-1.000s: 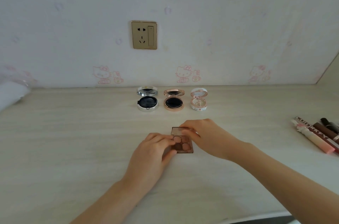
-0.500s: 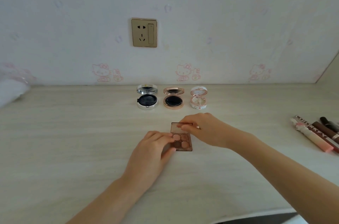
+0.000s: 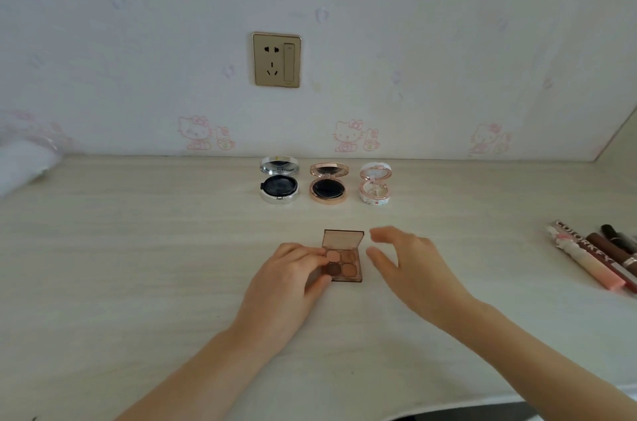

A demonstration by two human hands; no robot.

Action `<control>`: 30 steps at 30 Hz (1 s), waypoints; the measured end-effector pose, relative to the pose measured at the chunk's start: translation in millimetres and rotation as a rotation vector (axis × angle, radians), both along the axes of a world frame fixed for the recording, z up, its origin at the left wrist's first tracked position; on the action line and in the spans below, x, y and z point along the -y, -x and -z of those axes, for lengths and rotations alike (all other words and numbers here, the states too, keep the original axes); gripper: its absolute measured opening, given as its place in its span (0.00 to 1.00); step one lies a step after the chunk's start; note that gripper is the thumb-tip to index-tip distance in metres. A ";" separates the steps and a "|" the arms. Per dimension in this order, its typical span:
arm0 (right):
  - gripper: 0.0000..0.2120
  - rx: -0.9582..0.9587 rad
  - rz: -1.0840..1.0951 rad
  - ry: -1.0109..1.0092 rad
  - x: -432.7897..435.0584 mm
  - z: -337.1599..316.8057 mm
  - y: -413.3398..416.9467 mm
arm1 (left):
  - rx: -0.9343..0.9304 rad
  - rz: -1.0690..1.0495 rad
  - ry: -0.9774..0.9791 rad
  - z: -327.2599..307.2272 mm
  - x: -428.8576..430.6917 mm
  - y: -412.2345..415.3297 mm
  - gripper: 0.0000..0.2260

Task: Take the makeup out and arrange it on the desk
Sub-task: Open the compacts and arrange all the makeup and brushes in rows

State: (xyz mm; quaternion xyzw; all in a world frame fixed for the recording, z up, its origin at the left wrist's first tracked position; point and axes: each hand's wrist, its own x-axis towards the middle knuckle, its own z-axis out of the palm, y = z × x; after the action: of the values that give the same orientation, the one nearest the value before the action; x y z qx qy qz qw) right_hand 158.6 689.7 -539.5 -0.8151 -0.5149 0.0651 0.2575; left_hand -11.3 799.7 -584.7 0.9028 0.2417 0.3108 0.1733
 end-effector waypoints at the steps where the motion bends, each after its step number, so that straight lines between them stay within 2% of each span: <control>1: 0.20 0.023 -0.012 0.034 5.7 5.0 5.4 | -0.002 -0.004 0.000 -0.2 0.1 0.0 0.11; 6: 0.24 0.185 -0.104 0.070 13.6 22.7 15.3 | -0.018 -0.016 -0.009 -1.4 -1.0 -0.8 0.11; 11: 0.20 0.307 -0.147 -0.008 2.3 33.0 10.7 | -0.074 -0.016 -0.017 -7.5 -5.7 0.7 0.11; 21: 0.19 0.279 -0.250 0.047 -56.9 28.4 21.2 | -0.138 -0.094 0.007 -14.4 -50.0 18.6 0.12; 30: 0.18 0.242 -0.254 0.071 -103.7 22.8 37.7 | -0.140 -0.162 0.027 -13.4 -91.5 32.3 0.11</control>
State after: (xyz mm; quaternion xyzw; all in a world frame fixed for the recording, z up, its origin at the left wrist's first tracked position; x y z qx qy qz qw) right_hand 121.0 793.3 -562.3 -0.7540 -0.6383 0.0166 0.1543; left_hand -43.6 891.2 -571.3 0.8974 0.3297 0.2565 0.1422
